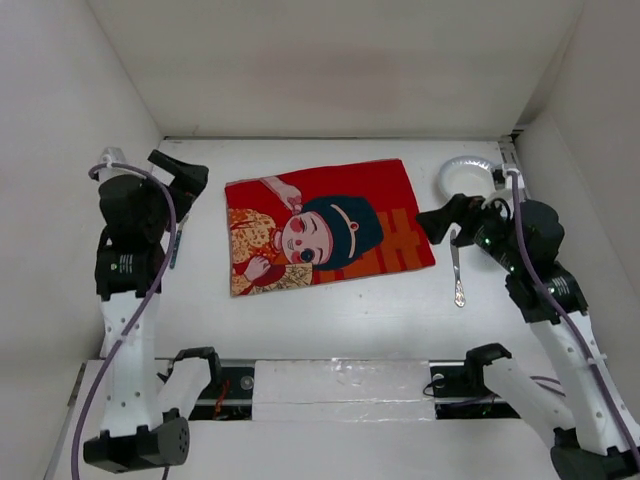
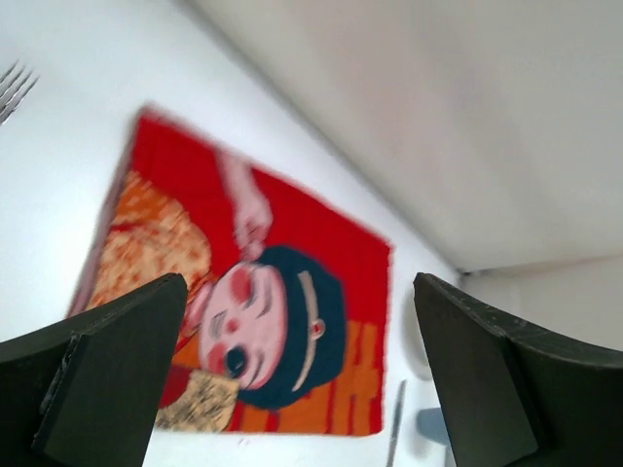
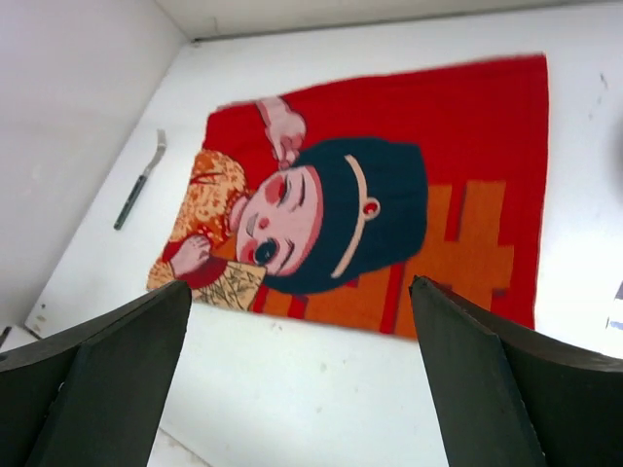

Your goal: Set the dinner table for one person

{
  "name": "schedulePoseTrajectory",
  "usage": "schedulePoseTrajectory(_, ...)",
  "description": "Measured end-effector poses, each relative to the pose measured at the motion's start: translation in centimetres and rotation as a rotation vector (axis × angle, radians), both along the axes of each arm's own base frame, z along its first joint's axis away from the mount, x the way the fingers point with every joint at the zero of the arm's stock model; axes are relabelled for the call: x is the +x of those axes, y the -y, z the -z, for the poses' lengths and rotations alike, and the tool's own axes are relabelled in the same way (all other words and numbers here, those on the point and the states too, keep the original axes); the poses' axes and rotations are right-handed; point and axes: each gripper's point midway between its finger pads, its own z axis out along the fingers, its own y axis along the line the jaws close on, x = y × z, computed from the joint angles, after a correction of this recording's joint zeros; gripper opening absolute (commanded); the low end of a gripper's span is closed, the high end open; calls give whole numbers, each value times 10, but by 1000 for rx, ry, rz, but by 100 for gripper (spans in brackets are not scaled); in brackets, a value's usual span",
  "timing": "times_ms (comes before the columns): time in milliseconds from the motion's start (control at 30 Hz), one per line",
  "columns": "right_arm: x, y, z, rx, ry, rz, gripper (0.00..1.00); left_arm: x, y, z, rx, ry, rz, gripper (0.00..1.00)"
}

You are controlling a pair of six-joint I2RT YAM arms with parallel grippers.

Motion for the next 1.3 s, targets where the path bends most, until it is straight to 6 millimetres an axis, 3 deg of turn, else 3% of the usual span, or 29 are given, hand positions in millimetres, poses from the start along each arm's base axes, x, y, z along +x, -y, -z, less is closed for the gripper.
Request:
schedulePoseTrajectory(100, 18, -7, -17, -12, 21, 2, 100, -2, 9, -45, -1, 139, 49, 100)
schedulePoseTrajectory(167, 40, -13, -4, -43, -30, 13, 100, 3, 20, -51, -19, 181, 110, 100)
schedulePoseTrajectory(200, 53, -16, 6, -63, -64, 24, 100, 11, 25, -44, -32, 169, 142, 100)
schedulePoseTrajectory(267, 78, -20, 33, -115, -152, 44, 100, 33, 33, -14, -67, 96, 199, 100)
schedulePoseTrajectory(333, 104, -24, 57, -167, -231, 56, 100, 56, 40, 31, -108, -21, 241, 100)
schedulePoseTrajectory(400, 128, -28, 75, -214, -284, 63, 100, 74, 47, 96, -139, -199, 252, 100)
schedulePoseTrajectory(467, 150, -32, 87, -257, -311, 70, 100, 74, 60, 160, -142, -402, 254, 100)
schedulePoseTrajectory(533, 167, -35, 97, -301, -347, 74, 100, 70, 70, 187, -116, -493, 257, 100)
schedulePoseTrajectory(633, 199, -48, 110, -336, -394, 62, 100, 66, 86, 212, -75, -588, 273, 100)
schedulePoseTrajectory(733, 222, -61, 142, -385, -451, 44, 100, 77, 83, 230, -44, -641, 226, 100)
schedulePoseTrajectory(833, 216, -67, 190, -458, -557, 23, 100, 83, 72, 256, -19, -715, 164, 100)
schedulePoseTrajectory(933, 196, -68, 234, -509, -667, -6, 100, 88, 64, 286, 0, -810, 120, 100)
schedulePoseTrajectory(1000, 181, -63, 256, -521, -722, -16, 100, 95, 65, 290, 0, -848, 111, 100)
schedulePoseTrajectory(1100, 160, -46, 276, -518, -795, -7, 100, 111, 66, 292, 28, -861, 97, 100)
schedulePoseTrajectory(1300, 154, -29, 272, -463, -791, 25, 100, 121, 68, 296, 84, -935, 81, 100)
